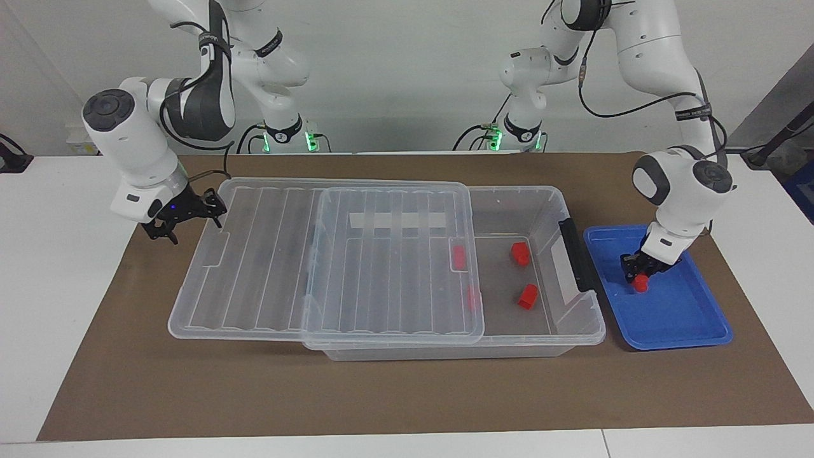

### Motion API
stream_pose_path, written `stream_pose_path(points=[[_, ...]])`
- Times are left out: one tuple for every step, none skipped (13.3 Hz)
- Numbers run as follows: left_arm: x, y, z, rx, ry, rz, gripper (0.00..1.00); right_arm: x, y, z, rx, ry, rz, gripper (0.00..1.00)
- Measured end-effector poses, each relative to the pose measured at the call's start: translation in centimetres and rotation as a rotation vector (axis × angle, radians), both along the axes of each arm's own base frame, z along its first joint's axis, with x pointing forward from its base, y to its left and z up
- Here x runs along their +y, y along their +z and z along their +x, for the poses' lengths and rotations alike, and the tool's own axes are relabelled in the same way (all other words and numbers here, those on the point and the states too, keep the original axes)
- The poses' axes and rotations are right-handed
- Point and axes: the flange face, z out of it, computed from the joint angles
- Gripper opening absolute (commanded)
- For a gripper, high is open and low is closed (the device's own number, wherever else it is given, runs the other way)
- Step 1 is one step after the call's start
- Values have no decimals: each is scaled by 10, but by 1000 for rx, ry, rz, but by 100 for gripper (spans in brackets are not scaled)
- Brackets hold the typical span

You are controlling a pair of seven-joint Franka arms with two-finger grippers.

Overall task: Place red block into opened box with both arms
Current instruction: 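Slide the clear lid toward the right arm with the right gripper, then carry the red block with the left gripper over the open box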

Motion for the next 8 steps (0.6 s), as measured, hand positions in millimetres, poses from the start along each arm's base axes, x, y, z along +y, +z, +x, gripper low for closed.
stream_pose_path(points=[[-1, 27, 0, 21, 1, -4, 0, 0, 0, 0, 1, 4, -1, 97], [-3, 53, -2, 34, -1, -7, 0, 0, 0, 0, 1, 7, -2, 97], [-7, 74, -6, 43, 0, -11, 0, 0, 0, 0, 1, 8, -3, 97], [-12, 92, -11, 56, 3, -14, 0, -1, 1, 0, 0, 8, -4, 98], [-18, 109, -16, 71, 4, -20, 0, -1, 4, 0, -2, 7, -5, 98], [-25, 128, -20, 82, 10, -32, 0, -2, 10, 0, -8, -2, -7, 98], [-36, 148, -22, 87, 23, -50, 0, -3, 18, -2, -15, -29, -9, 98], [-50, 168, -25, 89, 38, -67, 0, -1, 27, -5, -20, -77, -13, 98]])
